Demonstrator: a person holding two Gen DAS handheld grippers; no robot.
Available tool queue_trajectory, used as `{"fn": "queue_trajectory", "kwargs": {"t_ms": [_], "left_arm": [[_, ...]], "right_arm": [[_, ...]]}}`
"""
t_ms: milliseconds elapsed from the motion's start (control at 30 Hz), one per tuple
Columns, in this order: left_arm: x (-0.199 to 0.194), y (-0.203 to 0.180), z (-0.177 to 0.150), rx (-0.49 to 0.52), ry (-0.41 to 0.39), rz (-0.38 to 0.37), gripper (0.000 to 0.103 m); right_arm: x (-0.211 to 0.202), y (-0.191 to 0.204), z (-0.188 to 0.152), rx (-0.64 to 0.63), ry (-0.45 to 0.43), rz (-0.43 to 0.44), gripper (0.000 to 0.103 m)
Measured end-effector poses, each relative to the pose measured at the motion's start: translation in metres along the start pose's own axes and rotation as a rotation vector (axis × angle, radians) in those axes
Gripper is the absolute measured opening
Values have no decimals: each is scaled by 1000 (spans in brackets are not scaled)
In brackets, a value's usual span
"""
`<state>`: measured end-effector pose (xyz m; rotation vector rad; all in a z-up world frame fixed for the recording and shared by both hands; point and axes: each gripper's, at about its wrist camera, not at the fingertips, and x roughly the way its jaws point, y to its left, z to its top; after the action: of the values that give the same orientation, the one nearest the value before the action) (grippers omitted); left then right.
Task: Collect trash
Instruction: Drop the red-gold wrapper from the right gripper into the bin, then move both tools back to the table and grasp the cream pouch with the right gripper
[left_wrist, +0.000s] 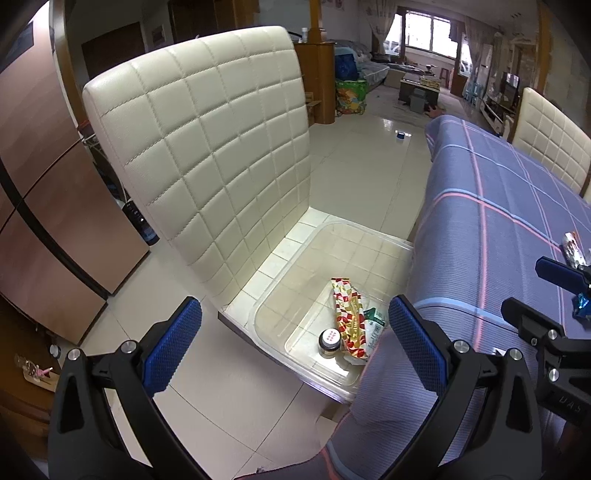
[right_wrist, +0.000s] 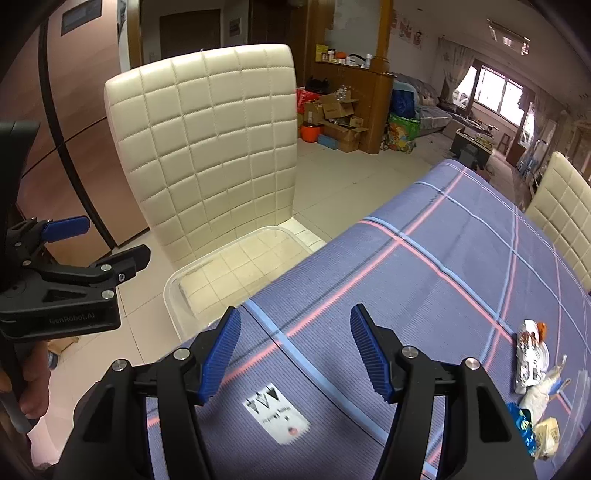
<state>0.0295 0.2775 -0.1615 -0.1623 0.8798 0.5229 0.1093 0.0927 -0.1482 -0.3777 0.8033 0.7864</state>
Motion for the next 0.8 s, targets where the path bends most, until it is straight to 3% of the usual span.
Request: {"fn": "queue_trajectory", "kwargs": {"t_ms": [300, 600, 700, 800], "left_arm": [[-17, -49, 5, 56, -15, -75, 100], [-29, -142, -1, 185, -12, -210, 100], [-33, -172, -6, 234, -7, -248, 100], [-39, -202, -11, 288, -9, -280, 100]], "right_arm": [[-27, -46, -28, 102, -3, -51, 61], [-70, -119, -82, 258, 7, -154, 61], [-85, -141, -99, 308, 9, -183, 68], [-101, -164, -119, 347, 7, -225, 69]]}}
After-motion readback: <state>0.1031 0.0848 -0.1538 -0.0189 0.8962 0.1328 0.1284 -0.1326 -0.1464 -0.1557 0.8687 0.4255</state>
